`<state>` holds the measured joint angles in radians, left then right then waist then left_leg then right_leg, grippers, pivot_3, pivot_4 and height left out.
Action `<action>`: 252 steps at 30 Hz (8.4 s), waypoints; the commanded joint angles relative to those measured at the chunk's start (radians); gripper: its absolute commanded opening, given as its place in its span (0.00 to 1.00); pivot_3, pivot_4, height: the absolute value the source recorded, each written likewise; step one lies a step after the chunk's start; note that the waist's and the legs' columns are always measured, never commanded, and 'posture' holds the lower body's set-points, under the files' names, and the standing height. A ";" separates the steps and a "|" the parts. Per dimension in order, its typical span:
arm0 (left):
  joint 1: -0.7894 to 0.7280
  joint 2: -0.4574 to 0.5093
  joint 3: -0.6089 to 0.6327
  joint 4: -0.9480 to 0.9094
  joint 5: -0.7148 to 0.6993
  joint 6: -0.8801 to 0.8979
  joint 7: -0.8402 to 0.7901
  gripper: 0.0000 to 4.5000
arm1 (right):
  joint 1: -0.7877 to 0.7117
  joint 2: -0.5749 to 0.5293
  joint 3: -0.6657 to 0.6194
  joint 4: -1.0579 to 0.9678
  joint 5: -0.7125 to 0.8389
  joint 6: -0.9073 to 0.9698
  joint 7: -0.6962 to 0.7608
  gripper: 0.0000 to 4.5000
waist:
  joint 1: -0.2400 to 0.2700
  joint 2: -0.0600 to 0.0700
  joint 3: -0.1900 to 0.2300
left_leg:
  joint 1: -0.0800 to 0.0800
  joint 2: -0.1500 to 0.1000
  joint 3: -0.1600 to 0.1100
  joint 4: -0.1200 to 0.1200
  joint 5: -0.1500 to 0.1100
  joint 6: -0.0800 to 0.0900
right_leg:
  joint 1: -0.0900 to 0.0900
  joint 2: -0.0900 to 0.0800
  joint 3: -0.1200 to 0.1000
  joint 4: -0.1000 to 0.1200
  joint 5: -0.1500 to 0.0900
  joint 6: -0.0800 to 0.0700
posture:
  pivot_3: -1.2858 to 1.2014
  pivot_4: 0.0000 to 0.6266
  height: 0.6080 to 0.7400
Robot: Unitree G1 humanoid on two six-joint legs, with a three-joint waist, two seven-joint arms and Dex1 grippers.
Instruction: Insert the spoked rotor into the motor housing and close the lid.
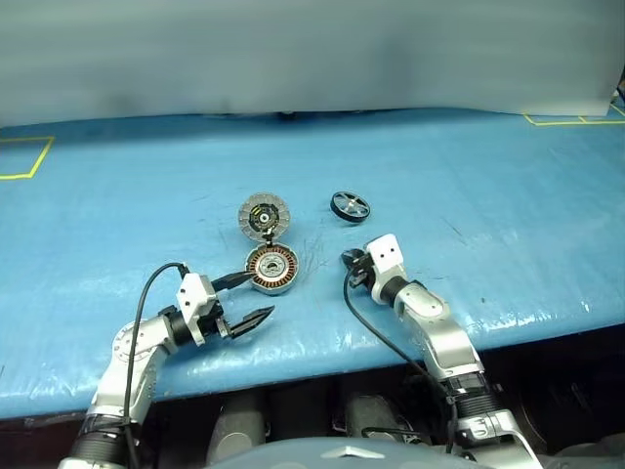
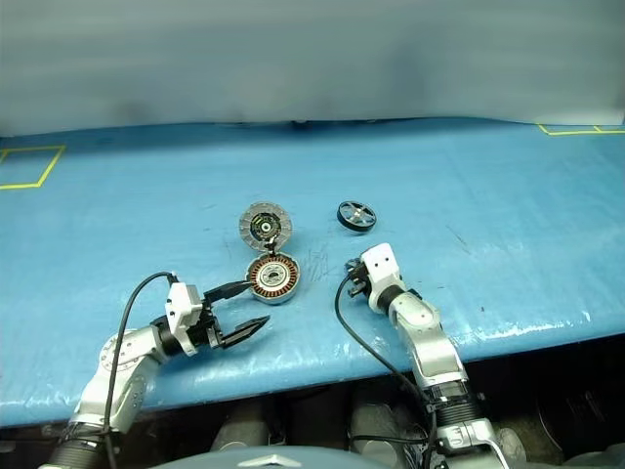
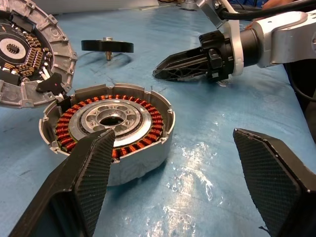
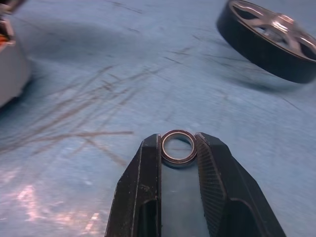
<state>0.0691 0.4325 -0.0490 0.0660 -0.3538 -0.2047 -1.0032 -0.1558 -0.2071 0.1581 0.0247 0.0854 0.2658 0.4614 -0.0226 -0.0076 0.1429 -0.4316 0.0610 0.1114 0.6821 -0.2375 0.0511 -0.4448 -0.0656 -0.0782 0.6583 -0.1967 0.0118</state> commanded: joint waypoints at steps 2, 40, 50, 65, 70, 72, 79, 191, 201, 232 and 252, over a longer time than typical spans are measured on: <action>0.000 -0.016 0.011 0.015 -0.003 -0.061 -0.008 0.90 | -0.043 0.007 0.073 -0.162 0.026 0.006 0.076 0.14 | 0.000 0.000 0.000 | 0.000 0.001 0.000 0.000 0.000 0.000 | 0.000 0.002 0.000 0.000 0.000 -0.001 | 0.52 0.24 1.00; 0.061 -0.007 0.063 0.038 -0.012 -0.130 0.025 0.90 | -0.190 0.120 0.214 0.102 -0.012 -0.031 0.147 0.14 | 0.009 0.001 0.001 | 0.000 0.001 -0.005 -0.003 -0.001 -0.002 | -0.001 -0.006 -0.011 -0.007 -0.002 -0.002 | 0.52 0.24 1.00; 0.063 -0.005 0.066 0.041 -0.008 -0.133 0.032 0.90 | -0.173 0.105 0.222 0.070 -0.012 -0.023 0.161 0.14 | 0.009 0.001 0.001 | 0.000 0.001 -0.005 -0.006 -0.001 -0.002 | 0.001 -0.005 -0.013 -0.011 -0.002 -0.002 | 0.52 0.24 1.00; 0.057 -0.002 0.066 0.059 -0.001 -0.145 0.035 0.90 | -0.167 0.092 0.235 0.079 -0.025 -0.014 0.174 0.31 | 0.009 0.001 0.001 | 0.000 0.001 -0.006 -0.008 -0.001 -0.002 | 0.001 -0.001 -0.013 -0.013 -0.002 -0.002 | 0.52 0.24 1.00; 0.058 0.000 0.065 0.062 0.000 -0.148 0.039 0.90 | -0.158 0.091 0.245 0.063 -0.031 -0.033 0.186 0.65 | 0.009 0.001 0.001 | 0.000 0.001 -0.006 -0.008 -0.001 -0.002 | 0.001 -0.001 -0.013 -0.013 -0.002 -0.002 | 0.52 0.24 1.00; 0.059 0.001 0.064 0.062 0.001 -0.147 0.041 0.90 | -0.155 0.099 0.244 0.045 -0.017 -0.033 0.195 0.80 | 0.009 0.001 0.001 | 0.000 0.001 -0.006 -0.008 -0.001 -0.002 | 0.001 -0.001 -0.013 -0.013 -0.002 -0.002 | 0.52 0.24 1.00; 0.056 0.001 0.059 0.071 0.004 -0.150 0.043 0.90 | -0.163 0.126 0.212 0.031 0.010 -0.034 0.184 1.00 | 0.009 0.001 0.001 | 0.000 0.001 -0.006 -0.009 -0.001 -0.002 | 0.001 -0.001 -0.013 -0.014 -0.002 -0.002 | 0.52 0.24 1.00; 0.065 -0.020 0.054 0.095 0.029 -0.152 0.067 0.90 | -0.157 0.042 0.258 -0.125 -0.080 0.228 0.074 0.01 | 0.010 0.001 0.001 | 0.000 0.001 -0.006 -0.010 -0.001 -0.003 | 0.001 -0.001 -0.014 -0.014 -0.002 -0.002 | 0.52 0.24 1.00; 0.072 -0.023 0.052 0.097 0.030 -0.153 0.070 0.90 | -0.156 0.054 0.281 -0.168 -0.068 0.237 0.096 0.01 | 0.008 0.001 0.001 | 0.000 0.001 -0.006 -0.010 -0.001 -0.003 | 0.001 -0.001 -0.014 -0.014 -0.002 -0.002 | 0.52 0.24 1.00; 0.063 -0.028 0.048 0.114 0.037 -0.151 0.066 0.90 | -0.185 0.047 0.288 -0.178 -0.085 0.239 0.080 0.01 | 0.008 0.001 0.001 | 0.000 0.001 -0.006 -0.010 -0.001 -0.003 | 0.001 -0.001 -0.014 -0.014 -0.002 -0.002 | 0.52 0.24 1.00; 0.062 -0.030 0.047 0.121 0.040 -0.153 0.062 0.90 | -0.185 0.036 0.266 -0.150 -0.084 0.230 0.076 0.01 | 0.009 0.001 0.001 | 0.000 0.001 -0.006 -0.010 -0.001 -0.003 | 0.001 -0.001 -0.014 -0.014 -0.002 -0.002 | 0.52 0.24 1.00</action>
<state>0.1323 0.4031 -0.0064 0.1903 -0.3163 -0.3420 -0.9393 -0.3276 -0.1746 0.4421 -0.0884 -0.0043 0.5033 0.5384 -0.0137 -0.0067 0.1437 -0.4312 0.0623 0.1055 0.6723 -0.2383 0.0484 -0.4438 -0.0668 -0.0920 0.6445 -0.1983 0.0096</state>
